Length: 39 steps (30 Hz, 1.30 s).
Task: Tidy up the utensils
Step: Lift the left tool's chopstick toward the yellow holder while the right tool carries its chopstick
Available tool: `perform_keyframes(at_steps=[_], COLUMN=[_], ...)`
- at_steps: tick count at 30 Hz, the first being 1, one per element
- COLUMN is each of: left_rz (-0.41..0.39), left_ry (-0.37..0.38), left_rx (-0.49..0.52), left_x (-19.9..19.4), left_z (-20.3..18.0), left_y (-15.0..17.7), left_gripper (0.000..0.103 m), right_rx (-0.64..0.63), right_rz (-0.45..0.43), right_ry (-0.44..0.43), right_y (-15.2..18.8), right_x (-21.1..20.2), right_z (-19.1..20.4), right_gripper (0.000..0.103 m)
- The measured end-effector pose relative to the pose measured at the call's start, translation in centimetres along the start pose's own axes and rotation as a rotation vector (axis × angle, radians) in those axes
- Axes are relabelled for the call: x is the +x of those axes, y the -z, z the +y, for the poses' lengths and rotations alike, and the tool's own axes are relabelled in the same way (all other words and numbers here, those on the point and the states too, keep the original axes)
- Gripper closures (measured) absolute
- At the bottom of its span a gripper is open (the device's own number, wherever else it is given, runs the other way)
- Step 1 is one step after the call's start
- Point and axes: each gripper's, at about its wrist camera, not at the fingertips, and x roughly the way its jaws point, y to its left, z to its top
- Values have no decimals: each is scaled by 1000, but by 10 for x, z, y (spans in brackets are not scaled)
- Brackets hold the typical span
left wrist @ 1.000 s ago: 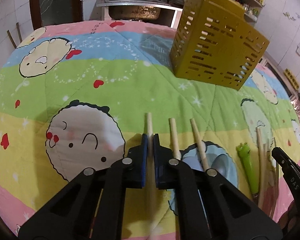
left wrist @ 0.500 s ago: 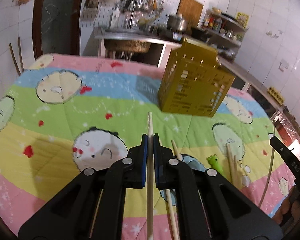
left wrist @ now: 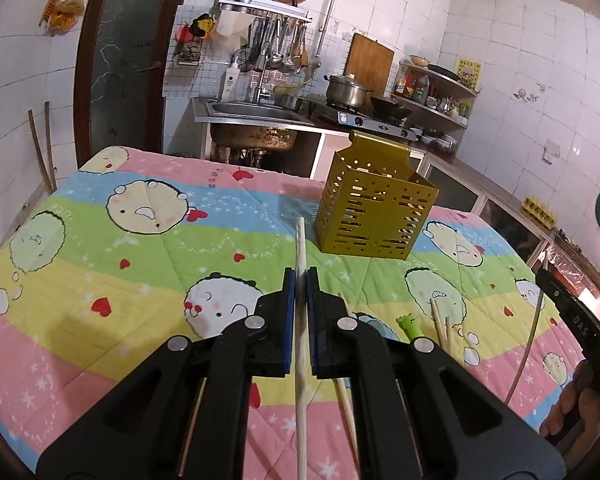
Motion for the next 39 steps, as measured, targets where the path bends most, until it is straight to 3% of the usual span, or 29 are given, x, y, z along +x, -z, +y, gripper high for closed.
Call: perform_keyframes(at_steps=[13, 22, 39], left_rz=[-119, -167, -217], left_ry=[-33, -16, 12], left_rx=[19, 12, 36], left_x=[-37, -42, -3], left_z=[-6, -13, -33], left_y=[4, -21, -91], left_gripper=[99, 99, 99], right_rx=[-12, -31, -47], right_rz=[-84, -142, -184], right_ry=[-39, -36, -76], right_y=[-2, -35, -94], right_x=[-31, -37, 15], right_z=[-1, -5, 10], right_gripper=[97, 97, 97])
